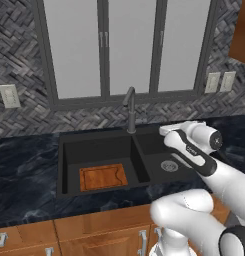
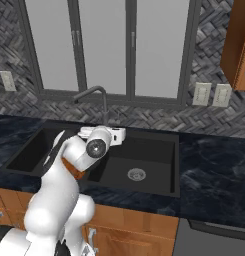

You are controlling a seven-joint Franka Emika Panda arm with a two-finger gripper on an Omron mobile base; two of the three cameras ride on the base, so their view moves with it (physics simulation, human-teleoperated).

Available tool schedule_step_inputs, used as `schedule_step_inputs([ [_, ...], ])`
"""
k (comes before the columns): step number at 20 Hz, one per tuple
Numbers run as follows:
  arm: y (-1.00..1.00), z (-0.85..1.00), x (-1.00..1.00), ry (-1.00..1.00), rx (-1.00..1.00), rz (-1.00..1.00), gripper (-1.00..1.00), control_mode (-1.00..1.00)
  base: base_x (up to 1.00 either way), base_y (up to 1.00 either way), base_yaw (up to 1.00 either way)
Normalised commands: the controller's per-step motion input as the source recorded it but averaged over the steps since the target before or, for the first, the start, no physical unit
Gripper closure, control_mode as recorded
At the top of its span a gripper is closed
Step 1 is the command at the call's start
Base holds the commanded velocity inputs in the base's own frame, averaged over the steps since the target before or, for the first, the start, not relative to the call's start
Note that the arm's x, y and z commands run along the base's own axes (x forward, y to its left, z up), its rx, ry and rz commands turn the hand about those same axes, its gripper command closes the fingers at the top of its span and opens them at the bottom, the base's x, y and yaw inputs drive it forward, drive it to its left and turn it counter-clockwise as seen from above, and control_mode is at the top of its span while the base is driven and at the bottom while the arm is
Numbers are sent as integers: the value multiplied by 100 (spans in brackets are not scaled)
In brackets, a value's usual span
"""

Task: Turn on the sink faucet with hot water and rinse the cutting board for ten seconds, then turn off the faucet. Push the cutting board to reach the water if necessary.

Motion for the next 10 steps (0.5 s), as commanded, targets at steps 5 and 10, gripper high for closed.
schedule_step_inputs([
  [5,-9,0,35,0,7,0,-100,-100,0,0,0],
  [10,-2,-6,25,0,2,0,-100,-100,0,0,0],
])
